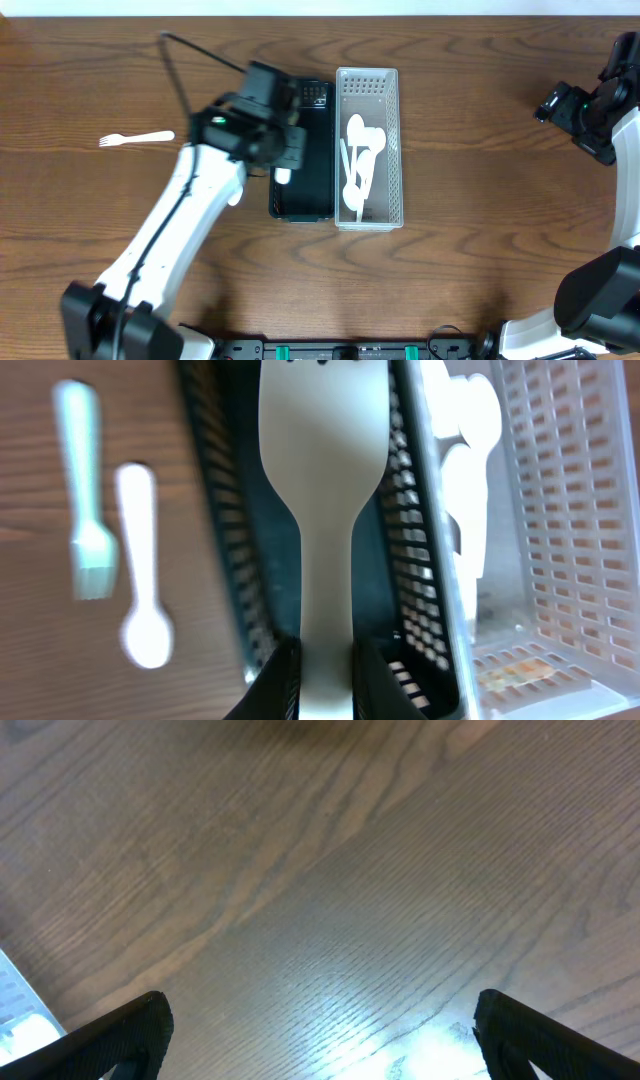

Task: Pack container
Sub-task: 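Carry the white fork into the black tray and release it, then move the left gripper to the white fork lying at far left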

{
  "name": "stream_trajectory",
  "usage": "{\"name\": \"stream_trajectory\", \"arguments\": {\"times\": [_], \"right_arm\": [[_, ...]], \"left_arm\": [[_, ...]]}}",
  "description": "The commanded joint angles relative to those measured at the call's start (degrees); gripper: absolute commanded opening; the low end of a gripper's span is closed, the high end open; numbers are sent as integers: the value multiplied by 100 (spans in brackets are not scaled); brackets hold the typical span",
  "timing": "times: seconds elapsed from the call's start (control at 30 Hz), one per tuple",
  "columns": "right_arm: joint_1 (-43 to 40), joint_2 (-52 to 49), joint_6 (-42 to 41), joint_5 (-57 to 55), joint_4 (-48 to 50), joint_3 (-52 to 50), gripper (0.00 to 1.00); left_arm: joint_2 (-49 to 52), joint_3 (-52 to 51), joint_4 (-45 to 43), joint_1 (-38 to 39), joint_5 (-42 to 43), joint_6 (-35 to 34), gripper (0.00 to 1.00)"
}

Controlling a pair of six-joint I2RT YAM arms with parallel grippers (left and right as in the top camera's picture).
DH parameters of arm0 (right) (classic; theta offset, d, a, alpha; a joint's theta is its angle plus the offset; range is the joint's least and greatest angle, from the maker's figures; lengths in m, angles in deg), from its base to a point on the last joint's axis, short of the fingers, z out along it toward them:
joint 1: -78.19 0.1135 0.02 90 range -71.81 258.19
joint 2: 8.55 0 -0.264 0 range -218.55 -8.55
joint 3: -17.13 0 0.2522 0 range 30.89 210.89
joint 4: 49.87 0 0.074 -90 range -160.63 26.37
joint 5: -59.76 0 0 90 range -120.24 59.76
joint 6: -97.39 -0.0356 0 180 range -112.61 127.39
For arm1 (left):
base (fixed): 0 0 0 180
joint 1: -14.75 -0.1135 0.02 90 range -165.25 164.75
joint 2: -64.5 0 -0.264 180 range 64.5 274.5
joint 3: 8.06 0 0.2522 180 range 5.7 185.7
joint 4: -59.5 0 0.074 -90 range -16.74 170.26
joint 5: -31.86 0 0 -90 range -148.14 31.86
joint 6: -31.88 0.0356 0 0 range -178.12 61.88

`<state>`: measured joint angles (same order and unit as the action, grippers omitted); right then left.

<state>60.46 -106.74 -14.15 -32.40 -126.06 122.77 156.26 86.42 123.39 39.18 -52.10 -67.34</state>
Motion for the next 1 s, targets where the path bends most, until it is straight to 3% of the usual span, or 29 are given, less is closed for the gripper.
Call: {"name": "stream_trajectory", "arguments": {"times": [0.0,0.2,0.23,0.27,0.37,0.6,0.97], "right_arm": [[-20,-50,59,-20,-17,-24,99],[-20,-50,59,-17,-17,-24,99],[-20,-50,61,-20,-17,-24,99],[-20,-50,59,-20,-17,-24,99],[-20,-50,59,-20,-17,-24,99],[-20,-50,59,-20,-17,-24,99],[-20,-50,61,-20,-17,-24,99]], "left_arm": [[474,35,-81,168,-35,-295,10],[1204,39,-227,190,-26,-295,30],[1191,72,-254,177,-26,-295,42],[1152,122,-247,173,-26,-297,46],[883,374,-221,81,-50,-295,70],[240,459,-105,-828,-1106,-588,76],[625,457,-380,-3379,-1145,-1191,77]]}}
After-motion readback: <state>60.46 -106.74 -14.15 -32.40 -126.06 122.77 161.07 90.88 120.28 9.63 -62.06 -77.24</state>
